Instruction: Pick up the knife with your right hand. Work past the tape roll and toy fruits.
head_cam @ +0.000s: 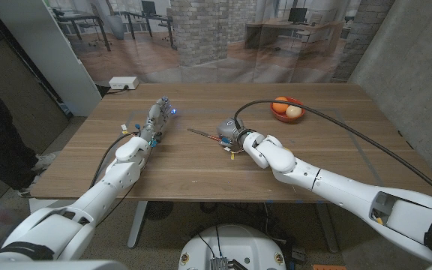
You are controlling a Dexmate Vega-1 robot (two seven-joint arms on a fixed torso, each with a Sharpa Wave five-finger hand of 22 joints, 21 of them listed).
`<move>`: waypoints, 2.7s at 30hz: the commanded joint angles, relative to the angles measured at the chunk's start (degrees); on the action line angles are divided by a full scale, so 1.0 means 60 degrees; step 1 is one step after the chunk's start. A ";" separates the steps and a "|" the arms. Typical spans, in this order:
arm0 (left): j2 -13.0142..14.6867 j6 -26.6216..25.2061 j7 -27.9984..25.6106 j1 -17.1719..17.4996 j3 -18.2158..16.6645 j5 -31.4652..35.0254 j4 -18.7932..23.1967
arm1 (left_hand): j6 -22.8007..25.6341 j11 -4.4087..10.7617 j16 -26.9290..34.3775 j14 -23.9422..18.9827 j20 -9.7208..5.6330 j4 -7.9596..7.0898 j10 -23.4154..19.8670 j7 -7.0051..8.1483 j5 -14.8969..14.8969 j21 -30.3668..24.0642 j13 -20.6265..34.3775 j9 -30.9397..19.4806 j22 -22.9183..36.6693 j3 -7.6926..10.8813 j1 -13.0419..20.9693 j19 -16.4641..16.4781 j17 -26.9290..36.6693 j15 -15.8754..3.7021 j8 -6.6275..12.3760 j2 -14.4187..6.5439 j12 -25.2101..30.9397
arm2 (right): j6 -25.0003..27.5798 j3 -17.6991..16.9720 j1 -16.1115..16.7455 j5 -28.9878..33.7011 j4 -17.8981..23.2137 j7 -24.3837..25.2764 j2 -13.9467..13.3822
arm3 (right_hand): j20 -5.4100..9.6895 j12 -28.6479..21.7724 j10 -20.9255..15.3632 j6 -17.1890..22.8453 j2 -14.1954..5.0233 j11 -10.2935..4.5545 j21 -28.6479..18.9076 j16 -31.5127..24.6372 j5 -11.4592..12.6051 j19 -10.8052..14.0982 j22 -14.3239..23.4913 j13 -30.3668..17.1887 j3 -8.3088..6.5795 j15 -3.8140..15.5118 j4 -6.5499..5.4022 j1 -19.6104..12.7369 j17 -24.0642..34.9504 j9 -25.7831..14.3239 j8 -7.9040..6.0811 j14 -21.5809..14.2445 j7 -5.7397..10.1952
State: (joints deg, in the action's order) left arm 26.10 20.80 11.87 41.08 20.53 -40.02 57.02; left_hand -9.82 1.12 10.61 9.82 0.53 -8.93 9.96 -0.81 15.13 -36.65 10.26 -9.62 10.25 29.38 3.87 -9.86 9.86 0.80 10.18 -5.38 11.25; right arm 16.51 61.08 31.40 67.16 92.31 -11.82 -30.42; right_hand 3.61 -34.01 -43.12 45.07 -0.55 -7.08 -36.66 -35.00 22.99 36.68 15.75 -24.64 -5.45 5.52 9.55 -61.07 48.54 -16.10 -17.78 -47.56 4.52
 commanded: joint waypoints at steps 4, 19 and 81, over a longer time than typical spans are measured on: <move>0.0013 -0.0058 0.0022 0.0023 -0.0002 -0.0026 0.0048 | -0.1187 -0.0043 -0.0009 0.1287 -0.0023 0.0058 0.1182 -0.0054 0.0034 0.0021 0.0039 -0.0030 0.0055 0.0003 -0.0025 -0.1512 0.0027 0.0040 0.0011 -0.0442 0.0004 | -0.0878 -0.0203 0.0262 -0.0597 -0.0390 0.2345 -0.0304 | 0.1069 -0.1308 -0.1608 0.1877 -0.0807 0.0050 -0.2314 -0.0871 -0.0387 0.1104 0.1112 -0.1151 -0.0567 0.1272 -0.0049 -0.2991 0.1783 -0.0724 -0.1565 -0.1907 -0.0078; 0.0019 -0.0029 0.0014 0.0009 -0.0029 -0.0033 -0.0017 | -0.1245 -0.0009 -0.0011 0.1310 -0.0024 0.0052 0.1211 -0.0046 0.0038 0.0053 0.0039 -0.0031 0.0063 -0.0009 -0.0029 -0.1524 0.0030 0.0047 -0.0002 -0.0443 -0.0001 | -0.1944 -0.0534 0.0256 -0.1422 -0.0659 0.3778 -0.0522 | 0.1104 -0.1319 -0.2158 0.2535 -0.0678 0.0304 -0.3229 -0.0592 -0.0749 0.1188 0.1316 -0.1114 -0.0481 0.1252 -0.0167 -0.3157 0.2047 -0.0477 -0.1673 -0.2445 -0.0249; 0.0249 0.0062 0.0237 0.0298 -0.0170 -0.0199 0.0372 | -0.1290 -0.0034 -0.0002 0.1330 -0.0008 0.0036 0.1225 -0.0059 0.0055 0.0147 0.0039 -0.0031 0.0082 -0.0015 -0.0021 -0.1509 0.0031 0.0053 0.0013 -0.0498 0.0015 | -0.1670 -0.1613 0.0776 -0.1896 0.0774 0.3857 -0.0779 | 0.1146 -0.1097 -0.2201 0.2649 -0.0563 0.0259 -0.4517 0.0130 -0.0896 0.0408 0.1315 -0.1554 -0.0280 0.1242 -0.0360 -0.3291 0.2848 -0.0357 -0.1502 -0.2544 -0.0274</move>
State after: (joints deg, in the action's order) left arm 27.05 21.13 12.95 42.14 19.87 -40.84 58.40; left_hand -9.83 1.12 10.61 9.83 0.53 -8.77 9.96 -0.80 15.13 -35.99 10.26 -9.59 10.53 29.22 3.87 -9.86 9.88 0.80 10.18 -5.38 11.25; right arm 5.25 52.50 35.31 56.09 95.08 11.66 -35.01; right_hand 3.79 -40.80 -51.77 57.14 -0.30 -1.06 -63.26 -34.32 17.39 39.53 23.63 -33.63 -7.20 11.25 7.65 -77.56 65.38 -17.99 -26.62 -62.45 -1.00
